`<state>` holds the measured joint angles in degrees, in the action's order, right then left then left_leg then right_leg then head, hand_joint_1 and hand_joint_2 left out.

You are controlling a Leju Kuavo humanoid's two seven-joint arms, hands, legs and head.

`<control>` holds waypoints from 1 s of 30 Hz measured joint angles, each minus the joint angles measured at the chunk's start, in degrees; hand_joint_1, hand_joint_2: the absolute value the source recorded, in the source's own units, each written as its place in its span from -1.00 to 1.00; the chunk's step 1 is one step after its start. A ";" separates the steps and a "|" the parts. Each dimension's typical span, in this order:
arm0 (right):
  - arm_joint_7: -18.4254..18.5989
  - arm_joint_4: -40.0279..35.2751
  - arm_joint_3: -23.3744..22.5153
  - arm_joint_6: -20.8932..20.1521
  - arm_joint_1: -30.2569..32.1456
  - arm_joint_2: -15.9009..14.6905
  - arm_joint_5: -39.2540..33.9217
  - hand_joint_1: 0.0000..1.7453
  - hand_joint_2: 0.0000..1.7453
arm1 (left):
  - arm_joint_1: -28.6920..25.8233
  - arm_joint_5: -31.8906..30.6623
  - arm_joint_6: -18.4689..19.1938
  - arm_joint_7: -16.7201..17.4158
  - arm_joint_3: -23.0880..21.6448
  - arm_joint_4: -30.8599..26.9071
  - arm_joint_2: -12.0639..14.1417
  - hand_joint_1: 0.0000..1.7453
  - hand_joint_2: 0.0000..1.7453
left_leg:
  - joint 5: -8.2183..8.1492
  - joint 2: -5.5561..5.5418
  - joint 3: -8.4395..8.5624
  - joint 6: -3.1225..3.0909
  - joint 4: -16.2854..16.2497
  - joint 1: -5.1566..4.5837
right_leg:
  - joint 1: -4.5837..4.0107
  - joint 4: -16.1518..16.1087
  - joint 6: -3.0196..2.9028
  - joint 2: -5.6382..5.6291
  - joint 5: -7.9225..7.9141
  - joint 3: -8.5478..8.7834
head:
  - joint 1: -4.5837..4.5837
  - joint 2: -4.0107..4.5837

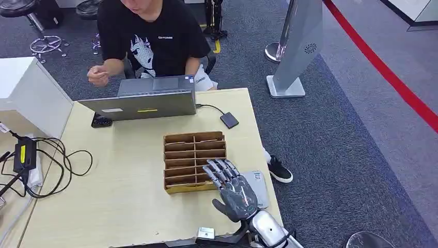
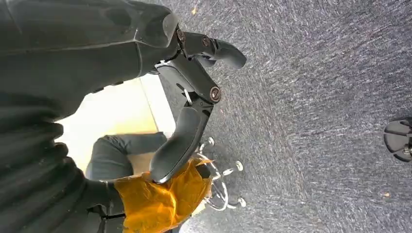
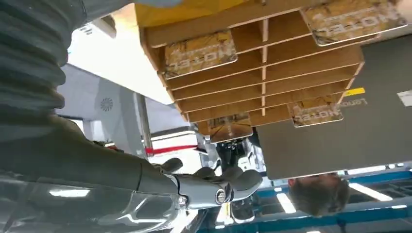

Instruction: Pass the card to the sensor for recognition and then transmit it.

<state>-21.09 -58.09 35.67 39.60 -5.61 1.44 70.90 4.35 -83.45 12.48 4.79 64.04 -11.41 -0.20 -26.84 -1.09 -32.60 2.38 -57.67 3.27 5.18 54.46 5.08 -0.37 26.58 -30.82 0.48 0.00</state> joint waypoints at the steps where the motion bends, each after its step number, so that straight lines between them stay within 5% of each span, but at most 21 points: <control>1: -0.02 0.31 -0.11 0.00 -0.05 0.22 -0.15 -1.00 1.00 | 0.02 -0.02 0.00 -0.02 -0.02 0.00 0.00 -1.00 1.00 | 0.00 0.00 0.00 0.00 0.00 0.00 | 0.00 0.00 0.00 0.00 0.00 0.00 | -0.02 0.00; 19: 3.35 8.26 -0.28 0.00 -3.02 2.56 0.50 -1.00 1.00 | 0.10 -0.39 0.07 -0.07 -0.02 0.00 0.00 -1.00 1.00 | 0.00 0.00 0.00 0.00 0.00 0.00 | 0.00 0.00 0.00 0.00 0.00 0.00 | -0.02 0.00; 20: 3.34 8.41 -0.28 0.00 -3.07 2.60 0.48 -0.82 1.00 | 0.10 -0.39 0.07 -0.07 -0.02 0.00 0.00 -1.00 1.00 | 0.00 0.00 0.00 0.00 0.00 0.00 | 0.00 0.00 0.00 0.00 0.00 0.00 | -0.02 0.00; 21: 3.32 8.57 -0.28 0.00 -3.11 2.64 0.48 -0.24 1.00 | 0.10 -0.37 0.09 -0.07 -0.02 0.00 0.00 -1.00 1.00 | 0.00 0.00 -0.01 0.00 0.00 0.00 | 0.00 0.00 0.00 0.00 0.00 0.00 | -0.02 0.00; 30: 3.17 8.72 -0.28 0.00 -3.16 2.73 0.04 -0.24 1.00 | 0.10 -0.28 0.11 -0.07 -0.02 0.00 0.02 -1.00 1.00 | 0.00 0.00 0.00 0.00 0.00 0.00 | 0.00 0.00 0.00 0.00 0.00 0.00 | -0.02 0.00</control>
<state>-17.92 -49.37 35.39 39.60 -8.76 4.17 70.95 4.45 -83.73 12.59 4.72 64.02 -11.41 -0.17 -26.84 -1.10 -32.60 2.38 -57.67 3.27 5.18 54.47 5.08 -0.37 26.58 -30.81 0.46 0.00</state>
